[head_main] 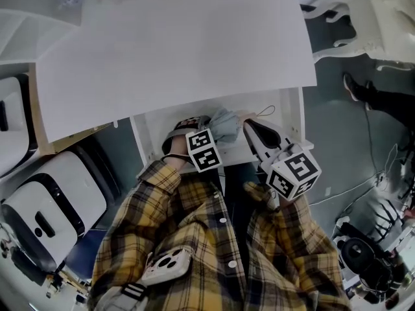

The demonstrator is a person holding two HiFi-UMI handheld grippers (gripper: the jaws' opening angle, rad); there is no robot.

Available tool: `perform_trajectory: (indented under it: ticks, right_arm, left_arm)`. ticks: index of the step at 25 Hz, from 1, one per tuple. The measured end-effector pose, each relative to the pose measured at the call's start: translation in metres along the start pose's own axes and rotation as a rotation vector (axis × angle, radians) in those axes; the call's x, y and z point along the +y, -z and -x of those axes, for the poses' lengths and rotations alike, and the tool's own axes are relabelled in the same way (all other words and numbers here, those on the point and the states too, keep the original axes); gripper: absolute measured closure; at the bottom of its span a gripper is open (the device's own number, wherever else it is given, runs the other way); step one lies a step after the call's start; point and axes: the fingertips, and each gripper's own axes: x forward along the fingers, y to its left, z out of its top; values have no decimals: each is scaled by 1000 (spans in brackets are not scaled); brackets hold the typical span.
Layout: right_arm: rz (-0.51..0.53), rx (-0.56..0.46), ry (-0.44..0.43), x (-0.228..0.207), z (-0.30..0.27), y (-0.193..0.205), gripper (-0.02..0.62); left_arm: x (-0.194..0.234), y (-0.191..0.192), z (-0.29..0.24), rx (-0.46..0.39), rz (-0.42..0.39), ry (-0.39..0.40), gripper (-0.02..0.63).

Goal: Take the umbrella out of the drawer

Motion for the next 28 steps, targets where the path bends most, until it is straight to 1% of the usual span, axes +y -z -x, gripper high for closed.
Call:
perform_trajectory:
  ticks: [7,13,17,24,28]
  right_arm:
    - [34,6,-28,10,1,-12,578]
    - [81,12,-63,24,1,-19,578]
    - [98,9,-79,35,6,-24,578]
    - [148,1,-122,52,8,-38,578]
    - [180,-12,-157,64,11,-48,578]
  left_arm:
    - [5,-8,22,-36,38,-32,287]
    - [6,-11,44,-85,77,-68,287]
    - [2,-16,61,-112,124,-83,287]
    - [9,-20,93,-180,214,-157,287]
    - [16,-21,118,-234,287,-193,287]
